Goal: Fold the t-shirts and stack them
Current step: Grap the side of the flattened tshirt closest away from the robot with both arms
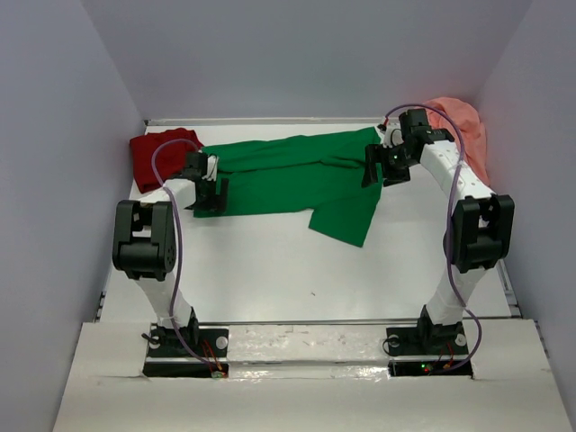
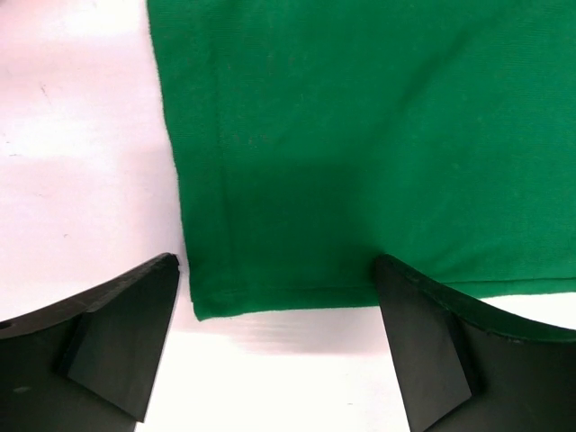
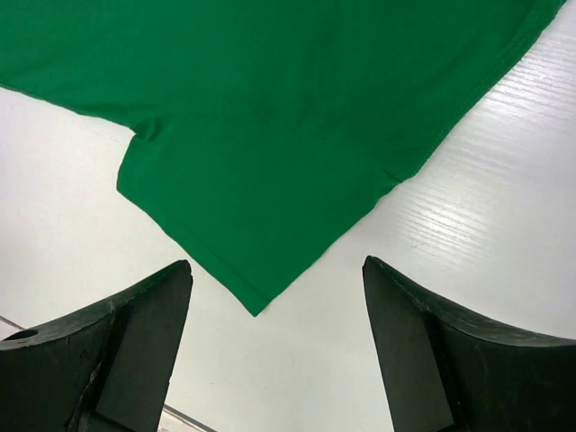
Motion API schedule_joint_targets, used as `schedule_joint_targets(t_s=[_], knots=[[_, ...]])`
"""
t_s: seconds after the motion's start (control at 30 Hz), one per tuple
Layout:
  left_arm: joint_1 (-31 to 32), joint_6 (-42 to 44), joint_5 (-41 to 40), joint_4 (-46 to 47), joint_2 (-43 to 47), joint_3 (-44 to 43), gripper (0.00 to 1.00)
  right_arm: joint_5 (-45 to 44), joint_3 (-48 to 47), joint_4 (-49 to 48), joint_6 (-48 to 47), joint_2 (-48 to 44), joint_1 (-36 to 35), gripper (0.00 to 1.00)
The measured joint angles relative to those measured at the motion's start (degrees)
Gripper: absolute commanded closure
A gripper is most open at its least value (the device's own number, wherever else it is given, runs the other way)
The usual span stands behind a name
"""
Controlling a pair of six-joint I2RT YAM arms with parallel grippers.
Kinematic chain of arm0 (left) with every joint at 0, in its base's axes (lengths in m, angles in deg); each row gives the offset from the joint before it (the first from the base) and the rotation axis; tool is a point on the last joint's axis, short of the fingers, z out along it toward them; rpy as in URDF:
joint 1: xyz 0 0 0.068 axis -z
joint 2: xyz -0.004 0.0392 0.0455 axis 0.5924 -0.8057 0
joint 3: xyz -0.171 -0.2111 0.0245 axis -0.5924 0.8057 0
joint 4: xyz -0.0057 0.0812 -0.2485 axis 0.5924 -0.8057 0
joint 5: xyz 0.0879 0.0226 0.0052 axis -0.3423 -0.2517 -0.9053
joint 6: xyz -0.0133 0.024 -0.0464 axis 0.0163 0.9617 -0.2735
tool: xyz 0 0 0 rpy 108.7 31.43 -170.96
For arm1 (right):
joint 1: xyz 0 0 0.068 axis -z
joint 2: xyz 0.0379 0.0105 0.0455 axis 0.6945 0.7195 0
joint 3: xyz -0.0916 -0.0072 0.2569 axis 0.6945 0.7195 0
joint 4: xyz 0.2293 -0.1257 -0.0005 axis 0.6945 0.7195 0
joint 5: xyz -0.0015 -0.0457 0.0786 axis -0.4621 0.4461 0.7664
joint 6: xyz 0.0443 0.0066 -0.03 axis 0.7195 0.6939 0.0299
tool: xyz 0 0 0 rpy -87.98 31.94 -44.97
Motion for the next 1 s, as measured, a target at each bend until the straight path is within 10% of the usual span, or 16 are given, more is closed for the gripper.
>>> schedule_joint_targets(t_s=[1.0], knots=[[-4.8, -0.2, 4.4, -5.1, 3.2, 1.9, 0.04, -0.4, 3.6, 0.4, -1.2, -2.8, 0.0, 0.21]])
